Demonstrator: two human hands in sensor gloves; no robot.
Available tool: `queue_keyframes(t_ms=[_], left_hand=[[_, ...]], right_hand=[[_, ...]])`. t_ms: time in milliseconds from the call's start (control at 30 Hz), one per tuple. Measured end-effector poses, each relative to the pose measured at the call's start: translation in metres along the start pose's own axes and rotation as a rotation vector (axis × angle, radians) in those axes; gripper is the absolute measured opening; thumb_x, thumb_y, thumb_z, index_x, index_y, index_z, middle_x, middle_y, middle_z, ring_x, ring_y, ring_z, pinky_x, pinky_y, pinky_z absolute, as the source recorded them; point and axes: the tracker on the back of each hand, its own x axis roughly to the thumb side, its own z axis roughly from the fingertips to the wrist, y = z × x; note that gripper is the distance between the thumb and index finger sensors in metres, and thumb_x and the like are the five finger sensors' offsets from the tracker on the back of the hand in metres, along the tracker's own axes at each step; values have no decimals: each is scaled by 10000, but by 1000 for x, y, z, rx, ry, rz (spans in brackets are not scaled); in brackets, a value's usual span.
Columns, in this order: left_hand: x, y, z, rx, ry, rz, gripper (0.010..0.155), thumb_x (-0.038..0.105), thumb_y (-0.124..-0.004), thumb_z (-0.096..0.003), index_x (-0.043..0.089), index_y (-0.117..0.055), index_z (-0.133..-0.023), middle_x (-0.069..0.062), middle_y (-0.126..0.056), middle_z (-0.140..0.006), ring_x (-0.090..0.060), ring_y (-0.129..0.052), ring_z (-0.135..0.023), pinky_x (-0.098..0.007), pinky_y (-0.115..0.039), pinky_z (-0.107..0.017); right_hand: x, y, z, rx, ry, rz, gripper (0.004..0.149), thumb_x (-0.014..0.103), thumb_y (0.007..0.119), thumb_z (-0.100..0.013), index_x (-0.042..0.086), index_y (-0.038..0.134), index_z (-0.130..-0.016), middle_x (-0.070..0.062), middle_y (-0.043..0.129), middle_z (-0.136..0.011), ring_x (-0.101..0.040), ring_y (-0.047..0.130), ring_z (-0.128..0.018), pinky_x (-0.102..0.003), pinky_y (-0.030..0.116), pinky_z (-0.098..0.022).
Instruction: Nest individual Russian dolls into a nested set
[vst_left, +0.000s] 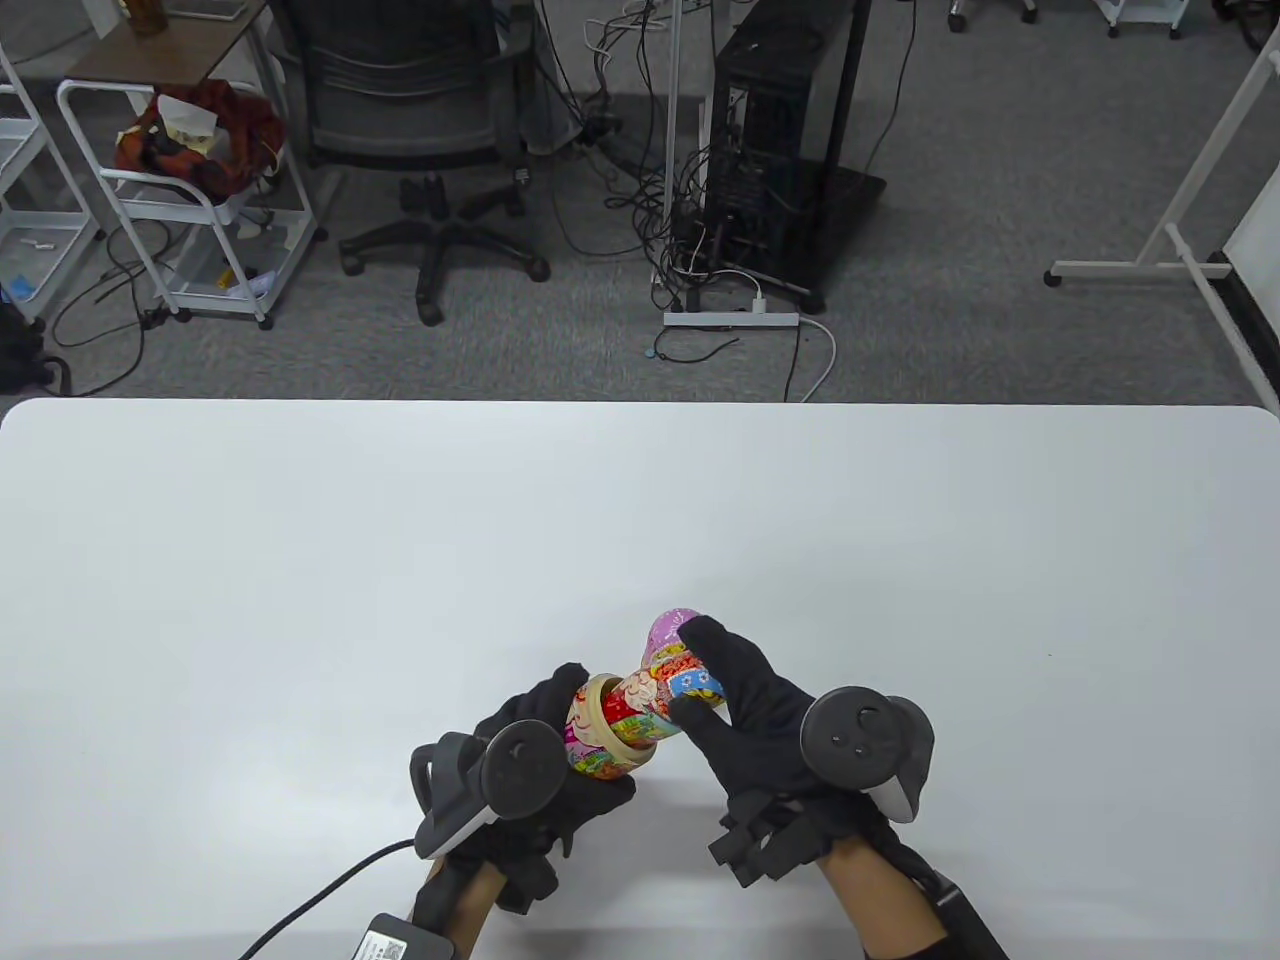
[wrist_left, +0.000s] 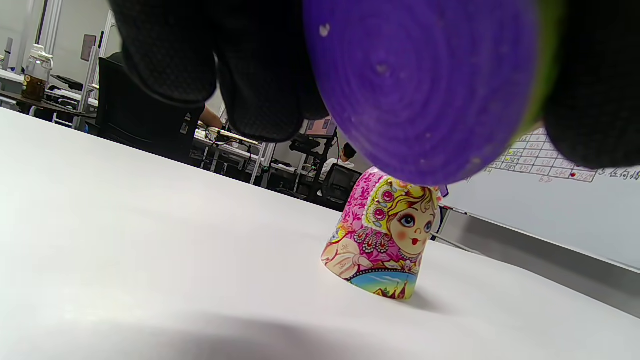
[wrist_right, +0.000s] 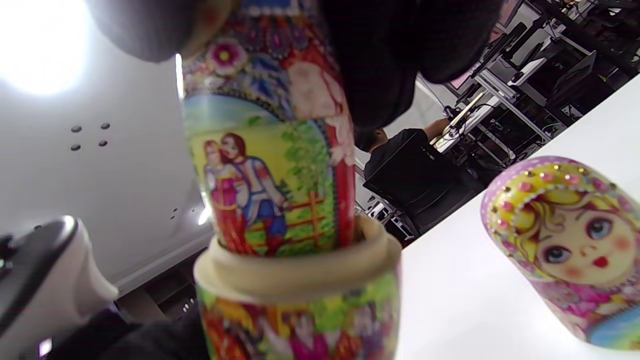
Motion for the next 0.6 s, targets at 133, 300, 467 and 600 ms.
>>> queue_keyframes(t_ms=[133,300,467,600], left_hand=[[2,1,1,18,-17,7,1137,797,-901,-257,216,-376,-1082,-47,-716,-1049,-246,-883,-877,-524,-754,-662],[5,3,0,17,-39,75,1137,800,-901,-257,218,-377,-1082,-38,-720,-1047,-227,-892,-866,-512,-762,-664],[-2,4,0,-28,-53,177,1133,788,-912,-262,218,-379,-1083,-39,-718,-1049,-227,-887,-869,-514,-758,-668],[-2,4,0,-25,-64,172,1133,785,-916,-260,222,-378,-1083,-36,-715,-1052,-223,-888,-868,-514,-760,-668]], right_hand=[[-2,10,1,23,13,11,637,532,689,-481,434,350,-1012,-116,622,-1036,-299,874,-799,-523,695,-655],[-3,22,0,70,13,-5,621,537,687,-480,415,392,-1013,-93,652,-1049,-327,826,-893,-554,641,-692],[-3,23,-3,133,-5,-88,616,528,676,-494,405,372,-1016,-81,586,-1081,-332,759,-944,-600,578,-716],[-4,23,-4,178,-8,-89,626,541,663,-501,425,334,-1020,-69,532,-1111,-338,696,-992,-611,555,-726]])
